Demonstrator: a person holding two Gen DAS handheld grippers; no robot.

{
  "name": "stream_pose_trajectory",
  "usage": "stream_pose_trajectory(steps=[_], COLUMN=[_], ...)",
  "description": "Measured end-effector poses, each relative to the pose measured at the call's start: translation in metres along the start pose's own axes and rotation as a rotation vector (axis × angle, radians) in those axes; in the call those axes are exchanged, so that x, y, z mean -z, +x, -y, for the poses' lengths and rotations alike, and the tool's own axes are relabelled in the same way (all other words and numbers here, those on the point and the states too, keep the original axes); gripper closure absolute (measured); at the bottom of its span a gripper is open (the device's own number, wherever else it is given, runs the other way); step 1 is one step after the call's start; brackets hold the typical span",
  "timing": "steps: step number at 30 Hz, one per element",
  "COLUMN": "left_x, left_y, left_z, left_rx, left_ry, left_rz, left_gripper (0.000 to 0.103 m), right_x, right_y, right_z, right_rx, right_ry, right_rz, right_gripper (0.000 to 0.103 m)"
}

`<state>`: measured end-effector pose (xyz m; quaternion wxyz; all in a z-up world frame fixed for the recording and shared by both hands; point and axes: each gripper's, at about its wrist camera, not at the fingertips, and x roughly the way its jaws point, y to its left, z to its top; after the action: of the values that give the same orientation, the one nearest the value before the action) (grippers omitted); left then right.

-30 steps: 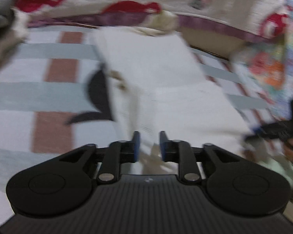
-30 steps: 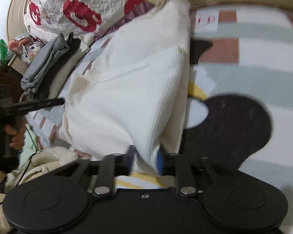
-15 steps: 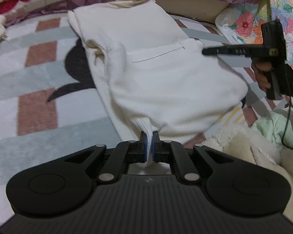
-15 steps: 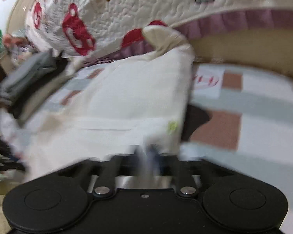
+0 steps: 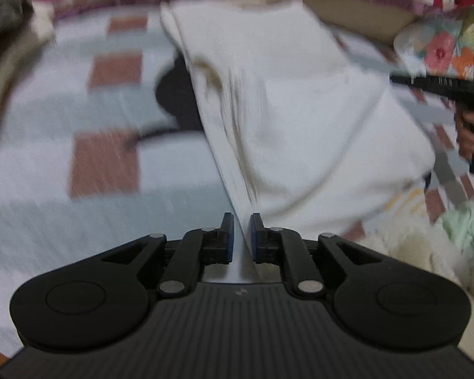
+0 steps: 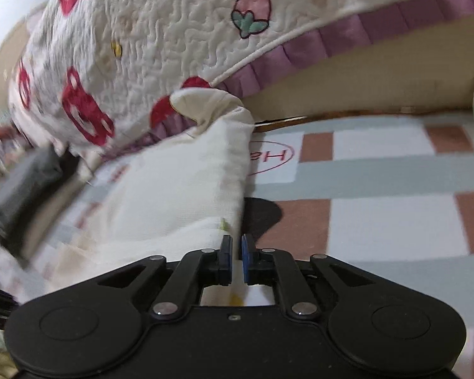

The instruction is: Fold clothes

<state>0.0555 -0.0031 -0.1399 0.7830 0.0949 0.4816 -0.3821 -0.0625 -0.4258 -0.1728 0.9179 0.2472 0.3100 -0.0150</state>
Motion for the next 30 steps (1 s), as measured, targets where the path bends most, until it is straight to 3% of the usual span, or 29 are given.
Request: stream_pose_trajectory(steps=[2, 3, 4, 5, 8, 10, 11, 12, 13, 17, 20, 24, 28, 30], left_x=[-0.012, -0.018, -0.024, -0.029, -0.042, -0.048, -0.051, -0.055, -0.059, -0.064, -0.061, -0.058, -0.056, -0.058], left_y=[-0.011, -0.016, -0.014, -0.012, 0.015, 0.036, 0.046, 0.056, 0.062, 0.050, 0.043, 0.062, 0.060, 0.057], left_z=[-0.002, -0.004, -0.006, -0.009, -0.009, -0.007, -0.003, 0.001, 0.005, 0.007, 0.003, -0.003, -0.011, -0.013], left_rx=[0.018, 0.034, 0.065, 0.095, 0.117, 0.088, 0.089, 0.090, 0.071, 0.013, 0.010, -0.043, -0.044, -0.083], left_ry=[0.022, 0.028, 0.021, 0.015, 0.001, 0.014, 0.036, 0.059, 0.070, 0.091, 0.054, 0.035, -0.037, -0.051], left_rz=[0.086, 0.130, 0.157, 0.183, 0.197, 0.192, 0.171, 0.150, 0.137, 0.246, 0.293, 0.238, 0.277, 0.307], left_gripper=[0.084, 0.072, 0.057, 0.053, 0.053, 0.060, 0.069, 0.098, 0.099, 0.099, 0.099, 0.098, 0.094, 0.092], right_x=[0.001, 0.003, 0.005, 0.006, 0.009, 0.010, 0.011, 0.011, 0.011, 0.007, 0.006, 0.008, 0.004, 0.000], right_y=[-0.001, 0.001, 0.004, 0.008, 0.021, 0.033, 0.038, 0.043, 0.047, 0.051, 0.050, 0.054, 0.058, 0.059], right_z=[0.003, 0.001, 0.000, 0.000, 0.002, 0.004, 0.006, 0.007, 0.009, 0.009, 0.014, 0.013, 0.005, 0.001], right_rx=[-0.057, -0.077, -0.096, -0.112, -0.127, -0.125, -0.120, -0.119, -0.126, -0.171, -0.159, -0.136, -0.093, -0.044], right_ry=[0.045, 0.059, 0.072, 0.085, 0.119, 0.139, 0.145, 0.152, 0.160, 0.130, 0.141, 0.138, 0.078, 0.013], right_rz=[-0.004, -0.006, -0.011, -0.022, -0.053, -0.078, -0.085, -0.089, -0.087, -0.080, -0.065, -0.050, -0.038, -0.022], right_gripper=[0.061, 0.058, 0.058, 0.058, 0.058, 0.058, 0.058, 0.058, 0.058, 0.080, 0.084, 0.085, 0.084, 0.084])
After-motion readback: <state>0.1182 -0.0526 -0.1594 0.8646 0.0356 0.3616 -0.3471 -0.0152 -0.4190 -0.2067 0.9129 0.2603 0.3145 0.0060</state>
